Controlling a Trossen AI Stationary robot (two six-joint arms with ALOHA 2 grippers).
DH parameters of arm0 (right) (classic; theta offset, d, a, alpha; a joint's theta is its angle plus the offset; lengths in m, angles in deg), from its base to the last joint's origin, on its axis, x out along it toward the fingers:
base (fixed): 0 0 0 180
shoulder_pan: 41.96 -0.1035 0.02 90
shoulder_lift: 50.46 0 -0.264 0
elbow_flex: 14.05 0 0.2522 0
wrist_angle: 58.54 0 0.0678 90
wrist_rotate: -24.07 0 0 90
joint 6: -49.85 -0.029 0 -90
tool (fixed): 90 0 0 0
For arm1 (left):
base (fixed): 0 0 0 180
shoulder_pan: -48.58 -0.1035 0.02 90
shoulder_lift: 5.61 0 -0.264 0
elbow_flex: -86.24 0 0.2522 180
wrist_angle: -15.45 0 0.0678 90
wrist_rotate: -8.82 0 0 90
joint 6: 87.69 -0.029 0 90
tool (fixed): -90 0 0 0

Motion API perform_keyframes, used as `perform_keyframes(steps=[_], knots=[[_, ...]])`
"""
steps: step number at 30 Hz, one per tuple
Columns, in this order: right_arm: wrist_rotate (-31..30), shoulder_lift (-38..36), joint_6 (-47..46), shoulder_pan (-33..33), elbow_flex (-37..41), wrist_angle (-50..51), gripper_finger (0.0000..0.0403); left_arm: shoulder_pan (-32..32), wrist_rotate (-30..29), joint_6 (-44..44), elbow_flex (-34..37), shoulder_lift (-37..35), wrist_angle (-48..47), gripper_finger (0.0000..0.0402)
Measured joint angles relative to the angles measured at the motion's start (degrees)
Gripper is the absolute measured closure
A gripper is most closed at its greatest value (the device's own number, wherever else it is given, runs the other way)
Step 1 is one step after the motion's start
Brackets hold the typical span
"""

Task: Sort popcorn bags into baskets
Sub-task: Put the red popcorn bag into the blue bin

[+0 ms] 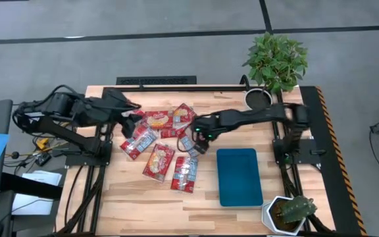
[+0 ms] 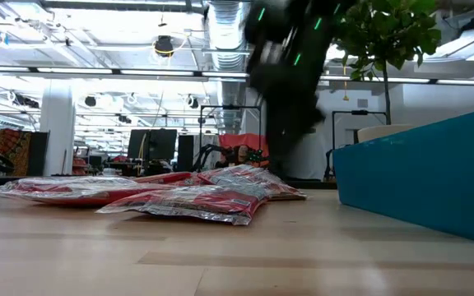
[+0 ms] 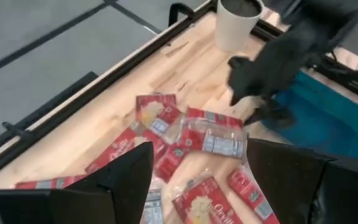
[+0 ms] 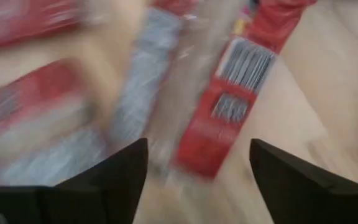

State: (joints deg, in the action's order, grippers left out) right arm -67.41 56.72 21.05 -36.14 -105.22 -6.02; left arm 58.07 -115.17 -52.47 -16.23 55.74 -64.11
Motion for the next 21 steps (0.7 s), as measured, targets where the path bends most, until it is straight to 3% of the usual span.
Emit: perform_keyframes(steps=[5, 9, 12, 17, 18, 21], knots=[[0.9, 9.5, -4.3, 3.0, -0.7, -6.2, 0.0078, 0.0, -5.1, 3.6, 4.8, -5.9, 0.2, 0.0152], [2.1, 13.0, -7.1, 3.5, -2.3, -5.3, 0.0105, 0.0, -9.7, 7.8, 9.9, -10.6, 1.1, 0.0152], [1.3, 13.2, -7.9, 2.6, -2.9, -4.8, 0.0171, 0.0, -11.5, 10.2, 14.3, -13.7, 2.8, 0.0152], [0.7, 10.3, -6.6, 2.1, -2.6, -5.6, 0.0359, -0.1, -12.4, 12.9, 22.0, -17.0, 7.5, 0.0152], [0.8, 9.5, -6.0, 2.1, -2.6, -5.4, 0.0377, -0.1, -12.4, 13.6, 23.5, -17.3, 8.4, 0.0152], [0.7, 6.5, -6.5, 2.3, -2.3, -3.1, 0.038, -0.1, -12.4, 15.2, 27.4, -17.9, 10.6, 0.0152]])
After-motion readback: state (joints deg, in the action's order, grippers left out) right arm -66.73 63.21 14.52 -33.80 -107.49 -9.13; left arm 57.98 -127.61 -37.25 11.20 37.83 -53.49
